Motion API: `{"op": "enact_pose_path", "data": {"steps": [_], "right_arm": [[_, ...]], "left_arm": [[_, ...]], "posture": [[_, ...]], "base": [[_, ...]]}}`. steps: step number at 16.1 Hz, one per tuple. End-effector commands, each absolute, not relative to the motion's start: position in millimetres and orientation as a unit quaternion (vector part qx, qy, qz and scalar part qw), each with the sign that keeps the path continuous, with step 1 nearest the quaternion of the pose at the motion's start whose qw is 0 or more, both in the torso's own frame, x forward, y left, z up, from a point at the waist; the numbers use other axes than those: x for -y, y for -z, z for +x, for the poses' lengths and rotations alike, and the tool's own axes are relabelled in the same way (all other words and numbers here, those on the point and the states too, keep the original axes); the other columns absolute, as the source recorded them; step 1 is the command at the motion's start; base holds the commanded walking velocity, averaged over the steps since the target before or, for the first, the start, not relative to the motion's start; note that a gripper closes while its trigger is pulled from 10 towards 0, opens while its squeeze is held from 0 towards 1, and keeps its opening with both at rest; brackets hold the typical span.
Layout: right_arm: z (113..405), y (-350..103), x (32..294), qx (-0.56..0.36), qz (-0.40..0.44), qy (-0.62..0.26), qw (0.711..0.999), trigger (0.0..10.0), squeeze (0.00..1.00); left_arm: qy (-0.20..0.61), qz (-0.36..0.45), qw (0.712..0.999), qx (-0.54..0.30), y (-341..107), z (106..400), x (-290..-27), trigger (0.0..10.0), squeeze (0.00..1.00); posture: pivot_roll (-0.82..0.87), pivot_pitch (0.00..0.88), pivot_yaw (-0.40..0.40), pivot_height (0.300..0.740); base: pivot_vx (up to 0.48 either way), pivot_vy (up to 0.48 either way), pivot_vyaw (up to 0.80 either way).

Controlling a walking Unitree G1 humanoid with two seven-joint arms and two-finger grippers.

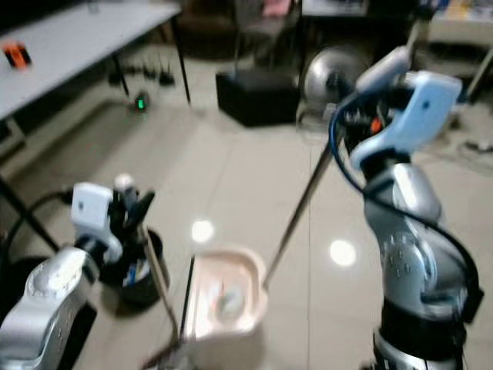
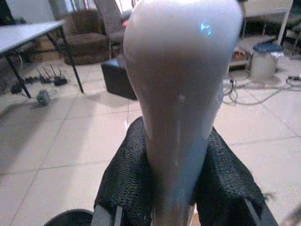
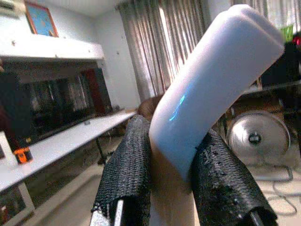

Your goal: Sweep floor

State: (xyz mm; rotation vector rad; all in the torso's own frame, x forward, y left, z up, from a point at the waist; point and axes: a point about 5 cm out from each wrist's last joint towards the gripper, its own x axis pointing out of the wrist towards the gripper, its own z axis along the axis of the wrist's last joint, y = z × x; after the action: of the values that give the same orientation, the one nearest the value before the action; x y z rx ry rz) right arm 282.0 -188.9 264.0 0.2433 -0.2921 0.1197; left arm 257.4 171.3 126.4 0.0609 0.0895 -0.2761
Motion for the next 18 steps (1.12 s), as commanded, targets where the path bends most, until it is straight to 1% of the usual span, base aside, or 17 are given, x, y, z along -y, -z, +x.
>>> {"op": "enact_pose_path", "data": {"steps": [1,5,7,12,18], "right_arm": [[279.9,-272.3,189.8,0.163,0.130,-0.061,0.976,10.0,0.00],[281.5,-275.8,191.2,0.167,0.135,-0.062,0.975,10.0,0.00],[282.9,-278.4,192.5,0.172,0.140,-0.062,0.973,10.0,0.00],[284.4,-279.7,192.8,0.171,0.135,-0.066,0.974,10.0,0.00],[289.3,-284.6,191.1,0.181,0.131,-0.071,0.972,10.0,0.00]], "left_arm": [[0.139,0.038,0.989,-0.020,-136.3,260.5,-171.3,10.0,0.00],[0.131,0.042,0.990,-0.002,-141.9,261.2,-175.0,10.0,0.00],[0.123,0.052,0.991,-0.010,-138.2,255.7,-181.5,10.0,0.00],[0.111,0.063,0.992,-0.025,-129.4,248.8,-188.2,10.0,0.00],[0.107,0.072,0.991,-0.043,-120.2,240.1,-193.0,10.0,0.00]], "posture": [[-0.05,0.000,0.070,0.740],[-0.05,0.000,0.066,0.740],[-0.03,0.000,0.063,0.740],[-0.03,0.000,0.047,0.740],[-0.03,0.000,0.047,0.740]], "base": [[0.000,0.000,0.00],[0.000,0.000,0.00],[0.309,0.000,0.00],[0.346,0.000,0.00],[0.350,0.000,0.00]]}}
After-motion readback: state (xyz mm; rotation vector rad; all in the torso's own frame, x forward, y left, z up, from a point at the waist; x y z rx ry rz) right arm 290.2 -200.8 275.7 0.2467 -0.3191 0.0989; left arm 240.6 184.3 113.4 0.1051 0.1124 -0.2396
